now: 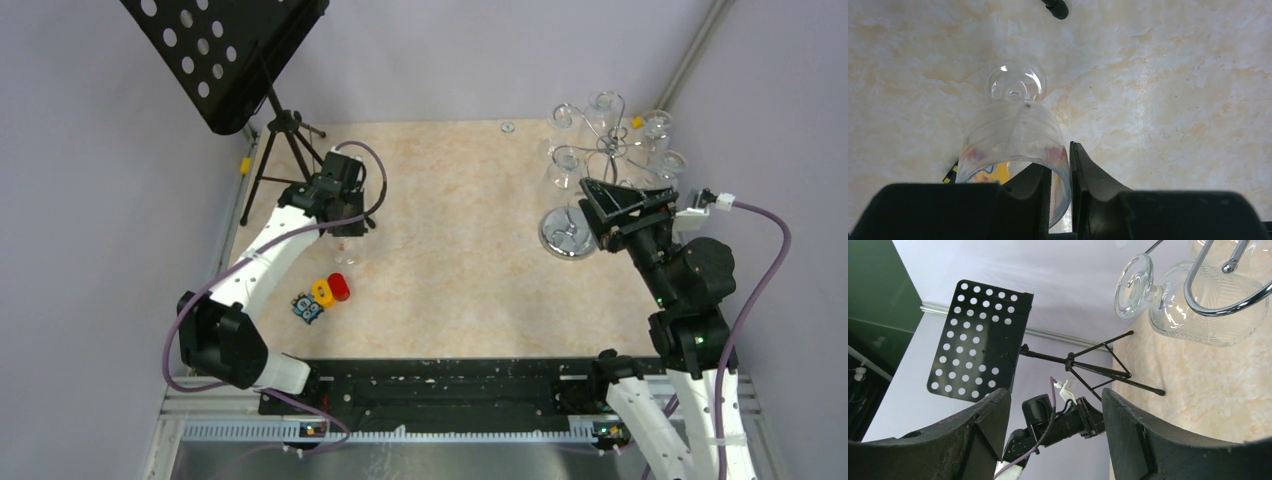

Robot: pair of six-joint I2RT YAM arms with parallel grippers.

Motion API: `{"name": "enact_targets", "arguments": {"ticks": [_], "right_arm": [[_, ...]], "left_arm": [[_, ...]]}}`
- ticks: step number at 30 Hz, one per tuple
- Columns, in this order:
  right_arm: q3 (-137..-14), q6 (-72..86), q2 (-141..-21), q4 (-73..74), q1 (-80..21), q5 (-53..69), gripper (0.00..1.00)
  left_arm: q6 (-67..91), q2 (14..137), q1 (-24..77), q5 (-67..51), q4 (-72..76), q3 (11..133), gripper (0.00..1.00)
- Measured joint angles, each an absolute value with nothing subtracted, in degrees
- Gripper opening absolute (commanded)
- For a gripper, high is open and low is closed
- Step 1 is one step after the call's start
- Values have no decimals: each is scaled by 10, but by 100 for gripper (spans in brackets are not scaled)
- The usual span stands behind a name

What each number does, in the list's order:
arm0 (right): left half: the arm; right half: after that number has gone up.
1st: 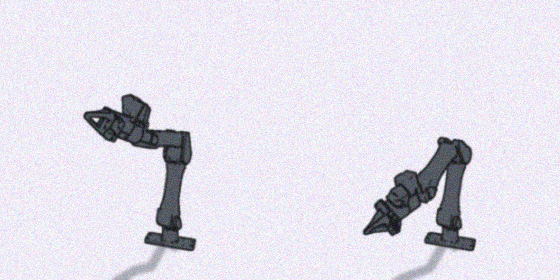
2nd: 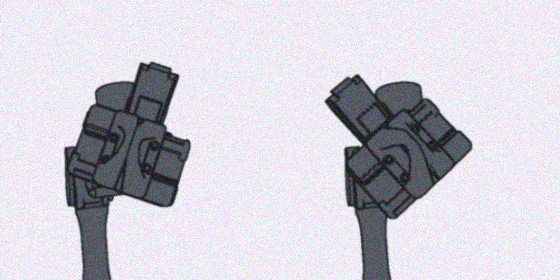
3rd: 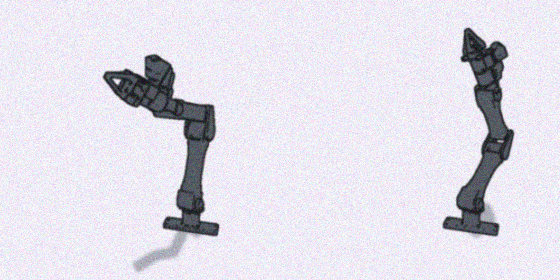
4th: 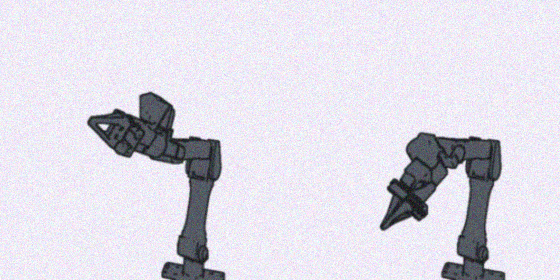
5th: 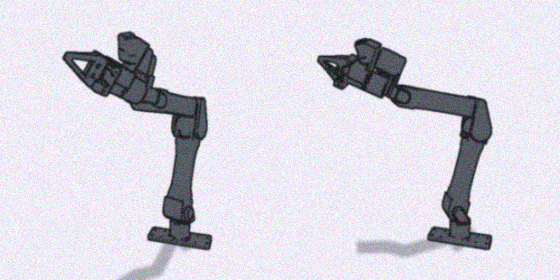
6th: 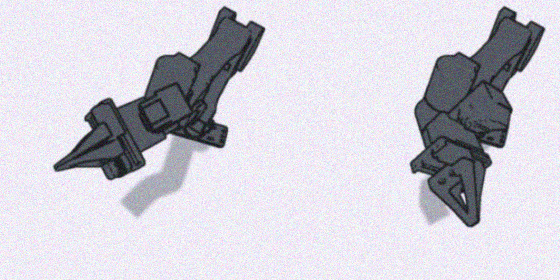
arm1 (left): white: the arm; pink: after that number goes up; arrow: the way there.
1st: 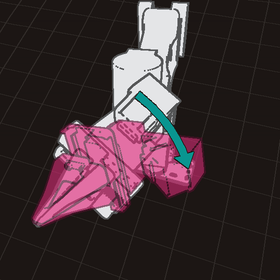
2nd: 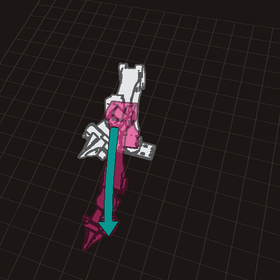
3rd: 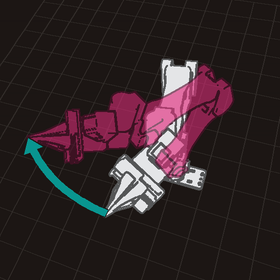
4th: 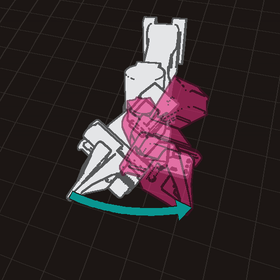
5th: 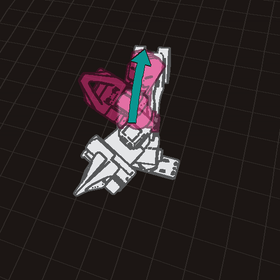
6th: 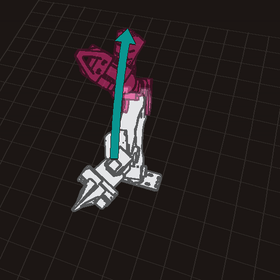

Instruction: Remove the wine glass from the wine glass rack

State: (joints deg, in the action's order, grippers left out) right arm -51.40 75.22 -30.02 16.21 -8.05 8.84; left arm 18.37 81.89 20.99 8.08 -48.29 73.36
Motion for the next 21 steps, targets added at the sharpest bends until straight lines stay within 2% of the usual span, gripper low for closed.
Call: {"name": "enact_targets", "arguments": {"ticks": [8,11,21], "right_arm": [[-513,755,-300,159,-81,91,68],[-505,761,-300,153,-81,94,68],[-494,771,-303,156,-81,105,67]], "left_arm": [[180,822,204,64,-483,735,2],[180,842,203,64,-487,755,9],[179,902,203,65,-513,809,43]]}}
